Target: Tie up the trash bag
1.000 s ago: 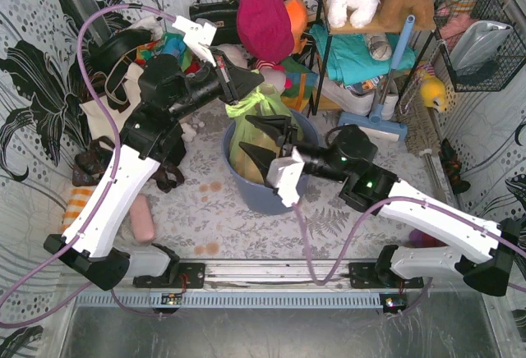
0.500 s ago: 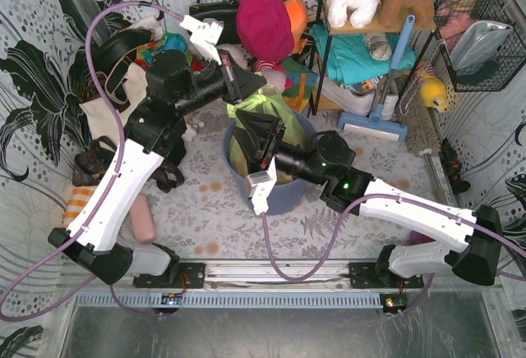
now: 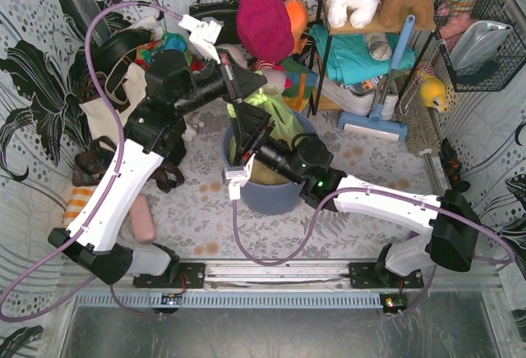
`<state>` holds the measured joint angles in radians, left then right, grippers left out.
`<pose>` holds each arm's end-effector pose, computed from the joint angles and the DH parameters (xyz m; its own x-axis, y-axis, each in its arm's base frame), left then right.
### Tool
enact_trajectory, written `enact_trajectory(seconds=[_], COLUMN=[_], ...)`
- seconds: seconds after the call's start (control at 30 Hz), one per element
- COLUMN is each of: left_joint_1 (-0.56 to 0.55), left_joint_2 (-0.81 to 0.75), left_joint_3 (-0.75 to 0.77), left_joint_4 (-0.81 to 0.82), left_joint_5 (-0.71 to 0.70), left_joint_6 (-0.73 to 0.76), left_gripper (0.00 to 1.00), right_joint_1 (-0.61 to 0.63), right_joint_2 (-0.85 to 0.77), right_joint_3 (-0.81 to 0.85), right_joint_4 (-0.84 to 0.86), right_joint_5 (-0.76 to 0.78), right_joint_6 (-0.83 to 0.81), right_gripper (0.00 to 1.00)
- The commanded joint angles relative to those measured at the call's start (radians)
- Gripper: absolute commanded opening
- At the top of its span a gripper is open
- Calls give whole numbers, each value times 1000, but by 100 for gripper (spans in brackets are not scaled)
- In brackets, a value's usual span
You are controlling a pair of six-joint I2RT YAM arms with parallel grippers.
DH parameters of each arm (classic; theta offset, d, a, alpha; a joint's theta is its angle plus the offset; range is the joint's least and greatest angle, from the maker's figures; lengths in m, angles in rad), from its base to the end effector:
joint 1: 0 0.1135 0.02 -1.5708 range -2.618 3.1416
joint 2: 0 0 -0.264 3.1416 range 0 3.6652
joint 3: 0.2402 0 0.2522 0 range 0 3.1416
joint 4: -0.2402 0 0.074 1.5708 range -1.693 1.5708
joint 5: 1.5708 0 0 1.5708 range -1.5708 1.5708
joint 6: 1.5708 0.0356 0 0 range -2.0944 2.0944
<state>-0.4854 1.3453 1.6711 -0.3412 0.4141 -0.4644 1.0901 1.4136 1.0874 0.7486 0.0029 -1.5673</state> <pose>0.2413 -0.1435 0.5044 -0.3629 -0.2722 -0.8912 0.6940 0.5594 -0.4534 0.1526 0.2925 0.3975 0.8861 -0.4635 -0.0044 0.1865 0.3651 -0.9121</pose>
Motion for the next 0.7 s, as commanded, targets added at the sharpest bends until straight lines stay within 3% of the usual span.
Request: enact_trajectory(seconds=[0.0,0.1,0.2,0.37,0.67], left_joint_1=[-2,-2,-2,0,0], left_joint_2=[-14,2,9,16,-4], left_joint_3=[2,35,53,40,-14], left_joint_4=[62,39,27,51,146], left_joint_5=[20,23,23,19,-58], left_joint_6=[-22,-18,-9,-12,37], left_gripper=[0,0,0,0,0], right_joint_1=[6,6,6,6,6], right_joint_2=[36,40,18,-53,-253], right_joint_3=[-23,-25,-39,-92,-168], right_joint_4=[280,305,281,270,10], right_joint_5=[78,79,75,39,-132], right_joint_6=[-111,-107,-93,26,469], right_gripper=[46,38,17,0,0])
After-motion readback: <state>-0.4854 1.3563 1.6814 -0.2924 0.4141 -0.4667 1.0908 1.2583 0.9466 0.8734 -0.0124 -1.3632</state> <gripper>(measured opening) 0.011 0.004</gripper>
